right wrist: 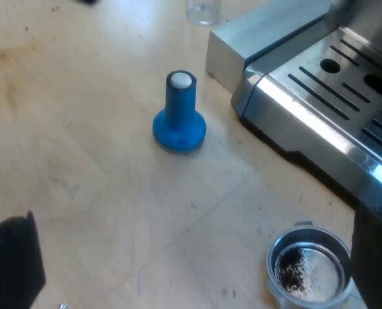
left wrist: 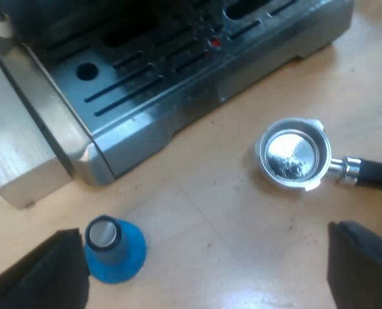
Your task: Grind coffee beans and then tamp
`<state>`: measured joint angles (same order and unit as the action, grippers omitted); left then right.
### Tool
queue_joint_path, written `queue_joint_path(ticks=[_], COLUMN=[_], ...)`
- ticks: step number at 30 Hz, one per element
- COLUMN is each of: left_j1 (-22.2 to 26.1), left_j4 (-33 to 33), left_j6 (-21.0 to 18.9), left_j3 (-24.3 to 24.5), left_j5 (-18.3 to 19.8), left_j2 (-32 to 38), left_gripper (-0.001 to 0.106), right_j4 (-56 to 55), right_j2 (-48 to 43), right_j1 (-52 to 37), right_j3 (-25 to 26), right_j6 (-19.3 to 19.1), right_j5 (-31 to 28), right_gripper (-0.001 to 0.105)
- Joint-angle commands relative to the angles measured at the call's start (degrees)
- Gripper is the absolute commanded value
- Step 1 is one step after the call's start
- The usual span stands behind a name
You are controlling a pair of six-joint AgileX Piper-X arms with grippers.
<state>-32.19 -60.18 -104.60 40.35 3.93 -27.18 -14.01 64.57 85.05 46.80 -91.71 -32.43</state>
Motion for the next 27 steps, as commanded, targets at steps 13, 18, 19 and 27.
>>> queue_joint_path(ticks=[13, 18, 19, 27], left_j1=[0.1, 5.2, 7.1, 14.5], left_j4=[-2.3, -1.5, -0.9, 1.8], left_j6=[-2.1, -1.5, -0.2, 6.2], left_j3=[2.0, 2.0, 2.0, 2.0], left_j5=[-8.1, -8.3, -7.8, -3.9], left_j2=[-6.0, -11.5, -13.1, -23.1], left_gripper=[0.078, 0.078, 0.078, 0.078], right_j4=[18.5, 18.5, 18.7, 18.5], right_j2=[0.4, 0.4, 0.4, 0.4], right_j1=[-3.7, -3.7, -3.7, -3.7], right_j3=[-11.9, -12.4, -12.4, -12.4], right_j6=[-3.7, -3.7, -3.6, -3.6], right_j5=[4.9, 4.9, 4.9, 4.9], right_gripper=[0.100, 0.100, 0.100, 0.100])
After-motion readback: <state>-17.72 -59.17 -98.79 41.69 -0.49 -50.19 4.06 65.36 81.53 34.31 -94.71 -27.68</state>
